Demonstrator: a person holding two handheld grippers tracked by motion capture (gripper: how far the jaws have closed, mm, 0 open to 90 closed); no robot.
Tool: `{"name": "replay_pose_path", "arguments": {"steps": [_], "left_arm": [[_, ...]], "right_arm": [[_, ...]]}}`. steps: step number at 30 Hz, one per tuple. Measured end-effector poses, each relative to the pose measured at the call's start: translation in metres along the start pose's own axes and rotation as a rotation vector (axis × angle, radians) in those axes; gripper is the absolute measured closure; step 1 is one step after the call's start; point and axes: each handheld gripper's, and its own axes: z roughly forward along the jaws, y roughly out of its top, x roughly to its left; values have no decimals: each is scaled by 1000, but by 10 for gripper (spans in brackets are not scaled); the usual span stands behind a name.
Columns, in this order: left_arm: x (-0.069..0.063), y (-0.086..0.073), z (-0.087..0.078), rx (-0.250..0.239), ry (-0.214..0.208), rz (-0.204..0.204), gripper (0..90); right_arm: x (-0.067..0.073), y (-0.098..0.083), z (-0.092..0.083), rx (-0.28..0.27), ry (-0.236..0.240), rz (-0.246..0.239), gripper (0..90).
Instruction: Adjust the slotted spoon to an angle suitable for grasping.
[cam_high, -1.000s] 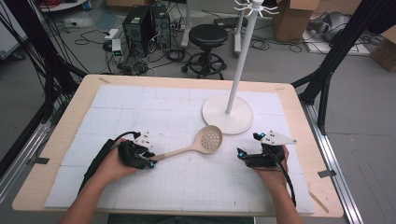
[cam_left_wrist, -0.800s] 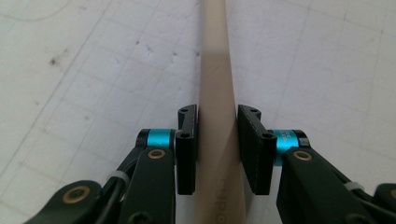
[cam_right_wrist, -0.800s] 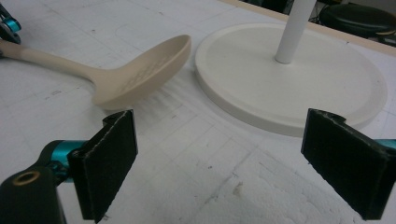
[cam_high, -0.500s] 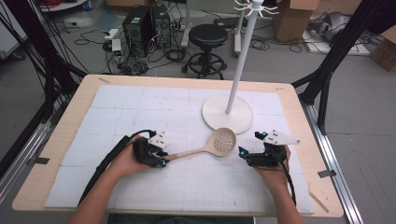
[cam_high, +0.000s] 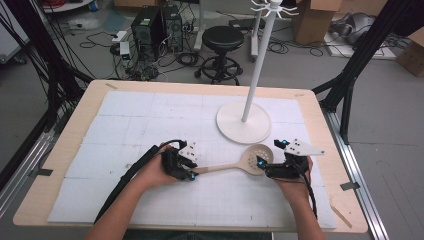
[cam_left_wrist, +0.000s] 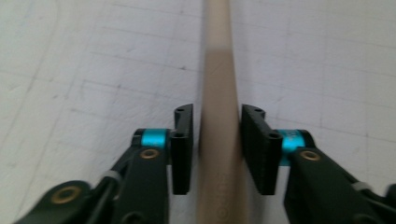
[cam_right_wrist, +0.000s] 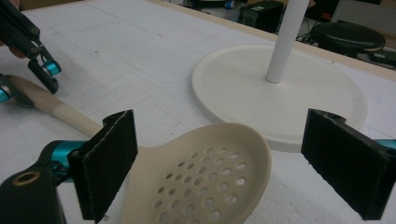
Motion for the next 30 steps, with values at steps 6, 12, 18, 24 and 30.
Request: {"name": "replay_pose_path", "arguments": {"steps": [6, 12, 18, 24, 30], "left_arm": [[1, -20, -14, -21, 5, -48, 596], [8, -29, -17, -14, 67, -65, 588], [22, -31, -17, -24, 119, -100, 586], [26, -29, -15, -38, 104, -78, 604], [23, -18, -7, -37, 88, -28, 638]], "right_arm": [[1, -1, 2, 9, 7, 1, 96], [2, 1, 2, 2, 5, -5, 96], [2, 0, 3, 5, 5, -4, 96], [1, 0, 3, 3, 7, -4, 96], [2, 1, 3, 3, 8, -9, 96]]}}
